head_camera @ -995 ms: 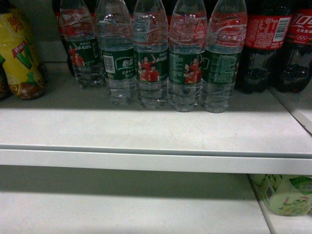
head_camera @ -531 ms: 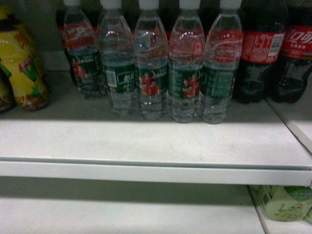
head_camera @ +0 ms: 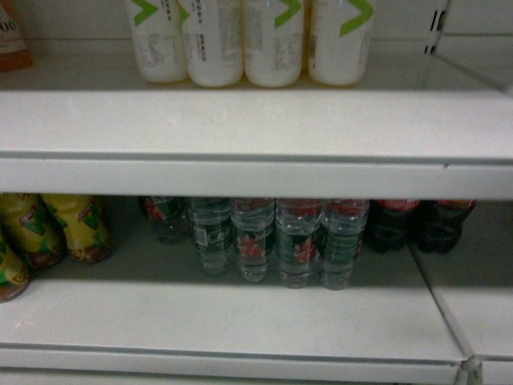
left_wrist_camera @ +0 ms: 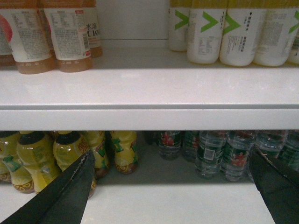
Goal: Move water from second to third shelf
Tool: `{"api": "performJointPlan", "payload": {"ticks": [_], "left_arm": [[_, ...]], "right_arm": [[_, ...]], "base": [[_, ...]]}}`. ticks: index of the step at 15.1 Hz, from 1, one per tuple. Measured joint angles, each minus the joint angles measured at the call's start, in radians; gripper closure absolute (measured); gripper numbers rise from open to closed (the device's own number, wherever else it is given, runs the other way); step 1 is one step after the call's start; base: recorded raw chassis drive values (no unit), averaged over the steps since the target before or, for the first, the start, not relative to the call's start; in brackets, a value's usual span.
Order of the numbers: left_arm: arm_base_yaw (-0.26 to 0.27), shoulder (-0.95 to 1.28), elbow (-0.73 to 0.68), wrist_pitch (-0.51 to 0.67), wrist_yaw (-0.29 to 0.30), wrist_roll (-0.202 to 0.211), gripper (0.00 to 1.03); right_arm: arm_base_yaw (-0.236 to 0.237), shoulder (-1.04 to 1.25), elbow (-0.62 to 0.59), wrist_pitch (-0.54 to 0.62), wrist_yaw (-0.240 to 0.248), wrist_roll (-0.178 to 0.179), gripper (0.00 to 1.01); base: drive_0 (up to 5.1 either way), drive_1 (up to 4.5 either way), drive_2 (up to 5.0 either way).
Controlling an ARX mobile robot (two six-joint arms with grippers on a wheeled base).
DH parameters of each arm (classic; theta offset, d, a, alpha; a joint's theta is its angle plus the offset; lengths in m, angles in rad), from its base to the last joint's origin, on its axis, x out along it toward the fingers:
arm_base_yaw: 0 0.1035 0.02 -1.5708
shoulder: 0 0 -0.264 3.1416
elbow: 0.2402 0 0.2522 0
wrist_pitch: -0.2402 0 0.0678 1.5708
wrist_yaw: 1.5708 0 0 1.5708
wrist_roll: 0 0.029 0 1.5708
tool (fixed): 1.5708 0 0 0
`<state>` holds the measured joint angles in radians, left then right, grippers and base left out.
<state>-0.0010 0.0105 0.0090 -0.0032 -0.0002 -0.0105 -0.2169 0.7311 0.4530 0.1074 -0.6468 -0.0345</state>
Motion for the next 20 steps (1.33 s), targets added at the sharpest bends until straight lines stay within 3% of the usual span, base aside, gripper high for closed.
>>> {"api": "performJointPlan", "payload": {"ticks": [14, 20], "left_arm": [[0.000, 0.000, 0.000, 0.000, 0.000, 0.000, 0.05], [0.000, 0.000, 0.000, -0.001, 0.000, 0.000, 0.05]], "right_arm": [[0.000, 0.000, 0.002, 0.002, 0.000, 0.000, 0.62], [-0.005, 0.000, 0.002, -0.002, 0.001, 0.000, 0.62]], "base": [[0.0, 0.00, 0.0], [-4.9, 2.51, 2.5]]}}
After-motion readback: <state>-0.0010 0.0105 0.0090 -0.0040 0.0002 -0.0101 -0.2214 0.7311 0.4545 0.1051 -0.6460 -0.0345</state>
